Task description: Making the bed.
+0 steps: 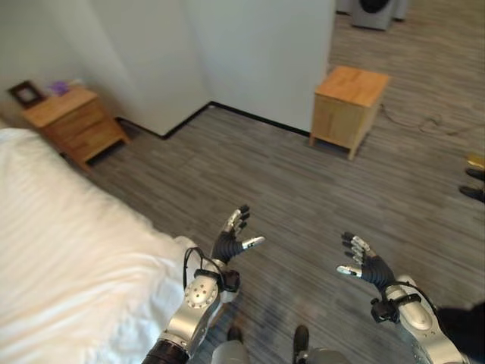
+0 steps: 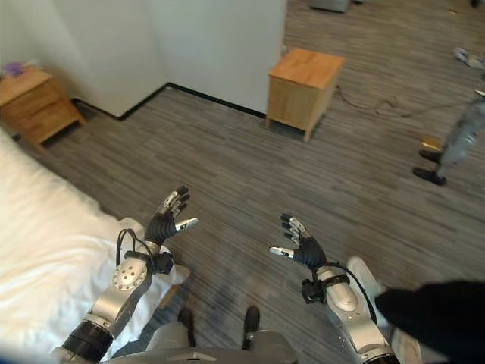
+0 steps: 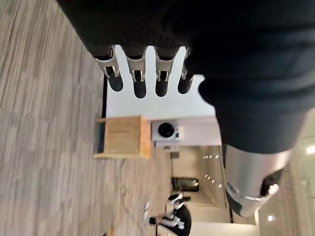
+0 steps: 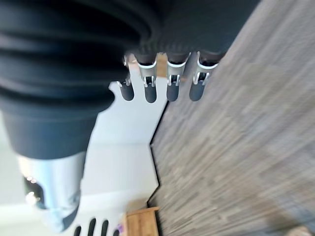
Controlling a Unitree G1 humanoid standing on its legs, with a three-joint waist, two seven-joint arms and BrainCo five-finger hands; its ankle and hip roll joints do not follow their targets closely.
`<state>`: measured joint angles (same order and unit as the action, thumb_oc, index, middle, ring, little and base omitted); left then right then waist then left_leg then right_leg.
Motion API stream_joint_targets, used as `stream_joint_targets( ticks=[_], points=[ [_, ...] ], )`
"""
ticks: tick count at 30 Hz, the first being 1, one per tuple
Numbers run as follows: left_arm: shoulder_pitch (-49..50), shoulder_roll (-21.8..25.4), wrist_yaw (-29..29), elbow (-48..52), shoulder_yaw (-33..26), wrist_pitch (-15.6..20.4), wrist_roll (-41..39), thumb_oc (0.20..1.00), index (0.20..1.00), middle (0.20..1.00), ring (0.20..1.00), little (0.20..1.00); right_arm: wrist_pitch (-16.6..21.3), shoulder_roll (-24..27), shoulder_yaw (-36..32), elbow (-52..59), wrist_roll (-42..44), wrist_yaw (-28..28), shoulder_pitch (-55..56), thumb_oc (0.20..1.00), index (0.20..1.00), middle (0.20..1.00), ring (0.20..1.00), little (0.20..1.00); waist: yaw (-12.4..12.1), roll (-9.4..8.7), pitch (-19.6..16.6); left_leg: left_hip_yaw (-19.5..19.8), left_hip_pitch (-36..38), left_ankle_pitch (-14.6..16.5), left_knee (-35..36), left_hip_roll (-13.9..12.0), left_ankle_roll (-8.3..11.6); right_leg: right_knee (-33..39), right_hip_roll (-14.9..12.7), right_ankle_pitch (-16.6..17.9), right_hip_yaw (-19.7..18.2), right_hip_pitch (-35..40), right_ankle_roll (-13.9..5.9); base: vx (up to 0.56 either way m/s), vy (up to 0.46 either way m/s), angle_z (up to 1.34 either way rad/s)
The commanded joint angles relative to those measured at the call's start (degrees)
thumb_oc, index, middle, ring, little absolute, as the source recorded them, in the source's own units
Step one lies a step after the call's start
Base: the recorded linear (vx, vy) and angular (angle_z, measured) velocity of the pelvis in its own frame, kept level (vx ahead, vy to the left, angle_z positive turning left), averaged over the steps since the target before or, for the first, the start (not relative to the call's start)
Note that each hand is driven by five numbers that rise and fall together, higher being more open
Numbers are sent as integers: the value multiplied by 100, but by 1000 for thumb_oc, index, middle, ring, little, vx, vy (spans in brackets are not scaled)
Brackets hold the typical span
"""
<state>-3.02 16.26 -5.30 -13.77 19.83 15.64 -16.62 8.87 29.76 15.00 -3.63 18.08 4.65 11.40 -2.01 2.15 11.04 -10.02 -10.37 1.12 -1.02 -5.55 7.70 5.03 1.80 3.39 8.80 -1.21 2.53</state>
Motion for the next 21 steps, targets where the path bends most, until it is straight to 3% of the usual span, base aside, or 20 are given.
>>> stream_joint_targets(
  ticks=[1, 2, 3, 4, 5, 8, 9, 11, 13, 15, 16, 18, 19, 21],
  points=[
    [-254, 111, -152, 494, -126, 344, 308, 1000, 1000, 1000, 1000, 1000, 398, 18, -184, 382, -4, 43, -618, 1000, 1000, 1000, 1000, 1000, -329, 50, 447, -311, -143, -979, 131, 161, 46, -3, -181, -1167, -214, 1026, -722, 237, -3, -77],
    [-356, 100, -190, 508, -77, 319, 378, 1000, 1000, 1000, 1000, 1000, 404, 4, -204, 373, 61, 9, -669, 1000, 1000, 1000, 1000, 1000, -289, 81, 470, -953, -214, -994, 225, 18, 53, -3, -142, -1286, -145, 1146, -717, 426, 88, -24],
    [-438, 100, -200, 539, -65, 294, 406, 1000, 1000, 1000, 1000, 1000, 408, -70, -352, 391, 184, -31, -657, 1000, 1000, 1000, 1000, 1000, -32, 124, 370, -2207, 53, -915, 432, -315, -48, -8, -46, -1429, 140, 1346, -786, 418, 96, 43],
    [-409, 113, -170, 543, -84, 279, 373, 1000, 1000, 1000, 1000, 1000, 377, -122, -386, 377, 214, -25, -601, 1000, 1000, 1000, 1000, 1000, 31, 112, 344, -2581, 227, -886, 495, -375, -129, -29, -25, -1445, 231, 1425, -847, 456, 93, 109],
    [-343, 137, -169, 536, -134, 246, 299, 1000, 1000, 1000, 1000, 1000, 330, -224, -393, 360, 228, -12, -532, 1000, 1000, 1000, 1000, 1000, 58, 64, 318, -2671, 320, -889, 467, -324, -198, -115, -32, -1524, 276, 1536, -896, 351, -3, 122],
    [-113, 221, -143, 578, -280, 245, 133, 1000, 1000, 1000, 1000, 1000, 232, -426, -348, 265, 110, 52, -394, 1000, 1000, 1000, 1000, 1000, -116, -215, 207, -2600, 304, -740, 236, -237, -405, -536, -168, -1666, 344, 1656, -983, 413, -21, 61],
    [-8, 293, -88, 677, -307, 235, 94, 1000, 1000, 1000, 1000, 1000, 222, -442, -287, 240, 49, 108, -370, 1000, 1000, 1000, 1000, 1000, -284, -352, 148, -2587, 364, -641, 215, -161, -523, -860, -291, -1570, 420, 1659, -1115, 297, 2, 16],
    [31, 336, -54, 732, -293, 218, 83, 1000, 1000, 1000, 1000, 1000, 221, -477, -294, 240, 33, 108, -340, 1000, 1000, 1000, 1000, 1000, -336, -421, 132, -2549, 420, -568, 221, -91, -600, -1127, -382, -1539, 463, 1592, -1235, 187, 1, -14],
    [85, 393, 12, 851, -287, 173, 50, 1000, 1000, 1000, 1000, 1000, 203, -456, -267, 322, -181, 140, -332, 1000, 1000, 1000, 1000, 1000, -369, -522, 152, -2360, 652, -388, 269, 159, -773, -2317, -752, -999, 669, 1142, -1753, 252, 23, 11],
    [105, 425, -17, 913, -253, 141, 94, 1000, 1000, 1000, 1000, 1000, 175, -440, -273, 458, -379, 134, -331, 1000, 1000, 1000, 1000, 1000, -306, -434, 216, -2123, 897, -403, 369, 210, -905, -3449, -880, -198, 704, 643, -1753, 229, 3, 81],
    [94, 431, -49, 898, -238, 126, 125, 1000, 1000, 1000, 1000, 1000, 173, -464, -282, 490, -434, 128, -321, 1000, 1000, 1000, 1000, 1000, -234, -337, 253, -1930, 1055, -348, 450, 212, -933, -3908, -910, -146, 620, 367, -1753, 234, 41, 106],
    [31, 440, -45, 889, -209, 128, 132, 1000, 1000, 1000, 1000, 1000, 184, -527, -326, 529, -494, 87, -301, 1000, 1000, 1000, 1000, 1000, -78, -275, 297, -1577, 1229, -207, 524, 284, -938, -4108, -1177, -259, 591, 70, -1751, 272, 28, 107],
    [-21, 464, -29, 903, -182, 124, 135, 1000, 1000, 1000, 1000, 1000, 197, -550, -342, 528, -510, 45, -305, 1000, 1000, 1000, 1000, 1000, -33, -238, 314, -1419, 1283, -159, 542, 286, -917, -4096, -1277, -370, 620, -59, -1668, 286, -53, 112],
    [-118, 491, 38, 928, -73, 138, 115, 1000, 1000, 1000, 1000, 1000, 204, -558, -373, 602, -485, 41, -288, 1000, 1000, 1000, 1000, 1000, 101, -223, 322, -976, 1366, -68, 540, 324, -821, -3419, -1336, -785, 507, -264, -1414, 279, -119, 129]
  ],
)
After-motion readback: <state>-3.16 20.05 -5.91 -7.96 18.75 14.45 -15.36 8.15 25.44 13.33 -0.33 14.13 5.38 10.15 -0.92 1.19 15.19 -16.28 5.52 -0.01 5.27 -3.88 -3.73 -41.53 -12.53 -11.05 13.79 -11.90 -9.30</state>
